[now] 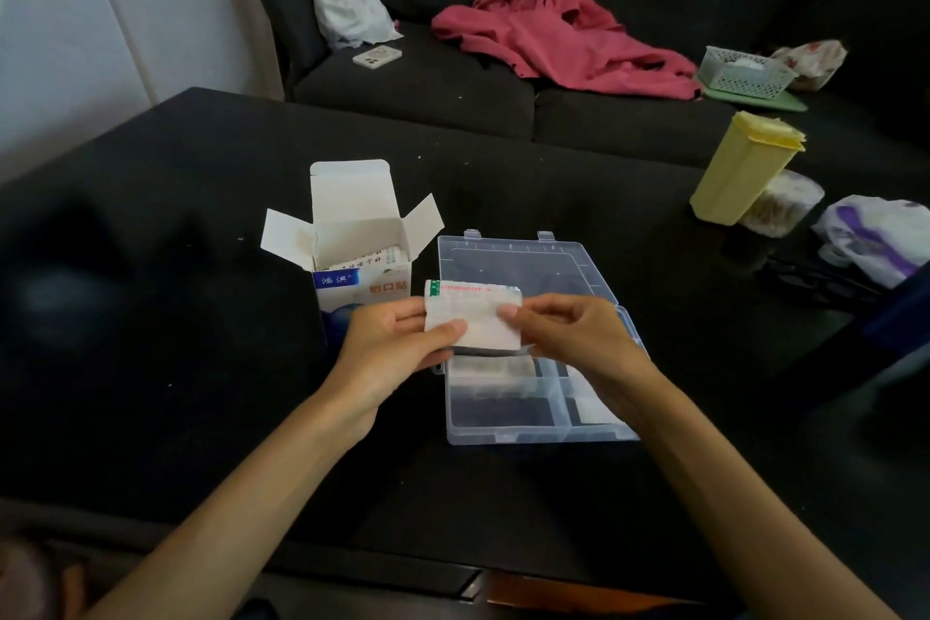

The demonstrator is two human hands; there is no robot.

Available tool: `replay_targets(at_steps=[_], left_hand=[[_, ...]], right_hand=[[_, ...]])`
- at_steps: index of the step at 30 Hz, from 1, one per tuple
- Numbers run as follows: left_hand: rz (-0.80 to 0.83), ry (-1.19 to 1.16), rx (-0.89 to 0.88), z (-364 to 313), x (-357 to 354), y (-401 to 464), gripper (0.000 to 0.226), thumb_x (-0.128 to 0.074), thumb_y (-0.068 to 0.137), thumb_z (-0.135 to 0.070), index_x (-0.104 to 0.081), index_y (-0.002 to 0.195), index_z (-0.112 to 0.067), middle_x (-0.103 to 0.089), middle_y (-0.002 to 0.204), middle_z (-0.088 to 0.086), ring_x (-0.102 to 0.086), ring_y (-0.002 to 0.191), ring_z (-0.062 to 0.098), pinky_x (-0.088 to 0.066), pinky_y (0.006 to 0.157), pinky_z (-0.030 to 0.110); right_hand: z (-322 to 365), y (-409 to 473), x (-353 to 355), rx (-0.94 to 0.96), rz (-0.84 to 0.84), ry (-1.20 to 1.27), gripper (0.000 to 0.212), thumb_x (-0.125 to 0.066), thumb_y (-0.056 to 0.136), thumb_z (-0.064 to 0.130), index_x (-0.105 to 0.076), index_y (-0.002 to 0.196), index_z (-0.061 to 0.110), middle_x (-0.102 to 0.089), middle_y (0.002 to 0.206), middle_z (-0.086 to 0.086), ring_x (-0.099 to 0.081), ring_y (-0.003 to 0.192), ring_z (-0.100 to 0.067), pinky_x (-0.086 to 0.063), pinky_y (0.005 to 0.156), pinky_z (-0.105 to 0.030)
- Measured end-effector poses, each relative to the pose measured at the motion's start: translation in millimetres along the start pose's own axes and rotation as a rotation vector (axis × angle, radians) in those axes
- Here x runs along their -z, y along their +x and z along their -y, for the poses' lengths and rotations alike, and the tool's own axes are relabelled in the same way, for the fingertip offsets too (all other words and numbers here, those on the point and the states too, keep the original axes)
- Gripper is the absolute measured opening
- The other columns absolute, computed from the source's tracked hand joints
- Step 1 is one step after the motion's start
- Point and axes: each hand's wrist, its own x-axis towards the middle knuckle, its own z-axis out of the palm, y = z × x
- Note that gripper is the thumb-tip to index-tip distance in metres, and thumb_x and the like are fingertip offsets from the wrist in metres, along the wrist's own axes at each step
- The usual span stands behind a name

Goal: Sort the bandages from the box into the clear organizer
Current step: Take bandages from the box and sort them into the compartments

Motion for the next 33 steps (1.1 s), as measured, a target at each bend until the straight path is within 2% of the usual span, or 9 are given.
replay_targets(at_steps=[7, 12, 16, 19, 22, 24, 27, 30, 33], left_hand=[[0.051, 0.001, -0.013, -4, 1, -1, 0.022, -0.065, 0.085, -0.016, -0.066, 0.107, -0.021, -0.071, 0.093, -0.01, -0.069, 0.082, 0.003, -0.056, 0.066, 0.017], [0.069, -0.015, -0.046, -5, 1, -2, 0.015, -0.063, 0.088, -0.017, -0.066, 0.1, -0.025, -0.071, 0.09, -0.012, -0.069, 0.082, 0.002, -0.056, 0.066, 0.017], [0.126, 0.023, -0.036, -5, -1, -3, 0.013, -0.064, 0.086, -0.018, -0.065, 0.097, -0.026, -0.073, 0.085, -0.011, -0.069, 0.08, 0.0, -0.054, 0.062, 0.015], [0.159, 0.047, -0.032, -3, -2, -4, 0.013, -0.065, 0.086, -0.017, -0.065, 0.091, -0.029, -0.073, 0.076, -0.016, -0.069, 0.078, -0.001, -0.053, 0.06, 0.014], [0.107, 0.022, -0.003, -2, -1, -2, 0.014, -0.064, 0.086, -0.014, -0.066, 0.093, -0.027, -0.072, 0.072, -0.016, -0.069, 0.074, -0.001, -0.052, 0.057, 0.013], [0.058, -0.043, 0.045, -3, 1, 0, 0.013, -0.063, 0.087, -0.014, -0.067, 0.094, -0.024, -0.072, 0.07, -0.013, -0.069, 0.072, 0.001, -0.053, 0.056, 0.014], [0.042, -0.179, 0.128, -5, 2, 1, 0.01, -0.062, 0.088, -0.014, -0.066, 0.094, -0.022, -0.074, 0.078, -0.007, -0.071, 0.075, 0.007, -0.057, 0.059, 0.02], [0.049, -0.271, 0.186, -8, 3, 1, 0.011, -0.061, 0.089, -0.017, -0.064, 0.1, -0.018, -0.074, 0.091, 0.001, -0.071, 0.08, 0.012, -0.058, 0.063, 0.023], [0.045, -0.267, 0.175, -8, 2, 0, 0.01, -0.063, 0.087, -0.021, -0.066, 0.096, -0.016, -0.074, 0.09, 0.002, -0.071, 0.08, 0.012, -0.058, 0.064, 0.022]], right_hand=[[-2, 2, 3, -0.002, -0.003, -0.034, 0.012, -0.072, 0.077, 0.029, -0.071, 0.081, 0.017, -0.072, 0.074, 0.006, -0.067, 0.066, -0.005, -0.049, 0.054, -0.013], [3, 0, 8, -0.012, 0.064, -0.052, 0.012, -0.072, 0.078, 0.023, -0.066, 0.087, 0.017, -0.072, 0.079, 0.006, -0.07, 0.07, -0.007, -0.049, 0.054, -0.015], [6, -1, 7, -0.049, 0.1, -0.06, 0.02, -0.059, 0.085, 0.042, -0.065, 0.095, 0.025, -0.064, 0.092, 0.009, -0.063, 0.081, -0.013, -0.05, 0.06, -0.018], [2, 0, 4, 0.043, 0.049, -0.099, 0.007, -0.064, 0.084, 0.034, -0.069, 0.087, 0.031, -0.066, 0.088, 0.011, -0.061, 0.082, -0.012, -0.05, 0.058, -0.016], [0, 1, 6, 0.198, -0.093, -0.078, 0.007, -0.069, 0.077, 0.028, -0.071, 0.083, 0.028, -0.069, 0.086, 0.011, -0.065, 0.08, -0.011, -0.05, 0.058, -0.014], [-1, 0, 11, 0.375, -0.096, -0.131, 0.01, -0.07, 0.073, 0.028, -0.072, 0.083, 0.027, -0.07, 0.094, 0.012, -0.066, 0.09, -0.008, -0.053, 0.07, -0.016], [-8, 0, 14, 0.563, 0.028, -0.437, 0.015, -0.071, 0.077, 0.02, -0.071, 0.081, 0.034, -0.061, 0.114, 0.021, -0.051, 0.114, -0.001, -0.046, 0.091, -0.02], [-13, 2, 11, 0.577, 0.01, -0.561, 0.024, -0.069, 0.081, 0.018, -0.067, 0.083, 0.042, -0.053, 0.117, 0.025, -0.043, 0.119, -0.001, -0.036, 0.094, -0.016], [-12, 3, 7, 0.576, -0.04, -0.571, 0.025, -0.064, 0.086, 0.02, -0.065, 0.087, 0.045, -0.049, 0.121, 0.026, -0.039, 0.12, 0.001, -0.027, 0.091, -0.01]])
